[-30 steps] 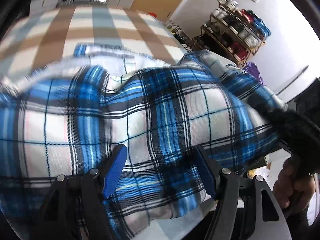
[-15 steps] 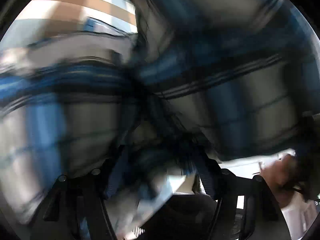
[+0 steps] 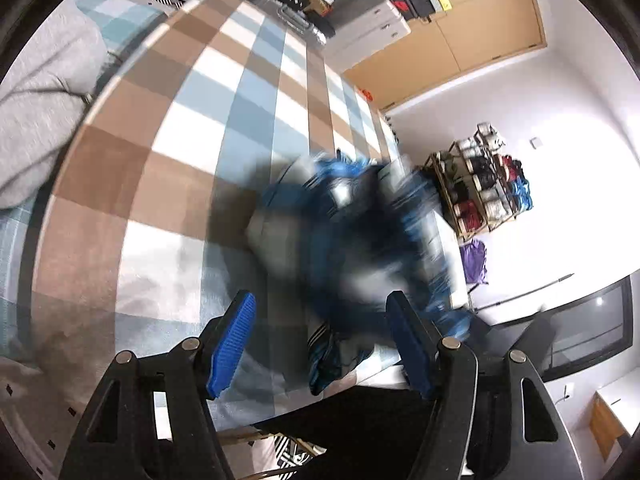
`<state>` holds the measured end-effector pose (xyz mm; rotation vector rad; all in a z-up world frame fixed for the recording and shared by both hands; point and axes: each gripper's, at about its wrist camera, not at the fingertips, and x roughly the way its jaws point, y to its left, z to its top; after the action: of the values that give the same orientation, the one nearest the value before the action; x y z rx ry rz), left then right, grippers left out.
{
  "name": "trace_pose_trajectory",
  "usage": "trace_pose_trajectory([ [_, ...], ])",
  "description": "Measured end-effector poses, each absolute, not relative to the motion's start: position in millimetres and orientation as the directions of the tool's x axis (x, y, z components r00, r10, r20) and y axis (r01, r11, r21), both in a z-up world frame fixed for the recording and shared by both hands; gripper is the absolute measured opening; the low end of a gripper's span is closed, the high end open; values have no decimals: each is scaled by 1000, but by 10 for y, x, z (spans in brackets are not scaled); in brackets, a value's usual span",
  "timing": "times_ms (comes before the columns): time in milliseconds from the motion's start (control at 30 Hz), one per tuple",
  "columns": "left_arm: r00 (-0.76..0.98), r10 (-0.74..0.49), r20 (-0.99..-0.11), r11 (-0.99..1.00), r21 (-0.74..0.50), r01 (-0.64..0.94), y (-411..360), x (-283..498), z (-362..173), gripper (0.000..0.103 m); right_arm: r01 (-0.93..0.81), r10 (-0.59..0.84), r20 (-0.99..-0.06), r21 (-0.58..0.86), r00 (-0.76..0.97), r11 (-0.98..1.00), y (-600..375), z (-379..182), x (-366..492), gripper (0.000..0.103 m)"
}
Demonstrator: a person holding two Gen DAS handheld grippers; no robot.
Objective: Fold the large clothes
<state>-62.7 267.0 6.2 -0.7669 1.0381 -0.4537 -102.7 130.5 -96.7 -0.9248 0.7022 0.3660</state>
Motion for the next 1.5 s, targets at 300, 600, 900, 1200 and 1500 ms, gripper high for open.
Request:
trace_pose_trajectory([
  [300,414,-672,-614,709,-696,119,2102,-313,216,63,-508,-74,-626,-691,776,515,1401,-1279,-1217,60],
  [600,378,-415,-828,899,-311,308,1320,-12,394,64,-612,184,-620,-602,763,513,1274,-1108,-1627,103],
  [900,248,-120,-961,831,39,555,647,78,77,65,-689,501,-578,-155,644,708,471,-645,-1449,103],
  [1200,170,5,-985,865,89,494,1038,414,-389,67,-539,481,-645,126,593,833,-54,-684,-871,103],
  [1500,244,-48,-969,943,36,331,1618,582,-283,67,-480,556,-656,320,510,817,-227,-765,-561,103],
])
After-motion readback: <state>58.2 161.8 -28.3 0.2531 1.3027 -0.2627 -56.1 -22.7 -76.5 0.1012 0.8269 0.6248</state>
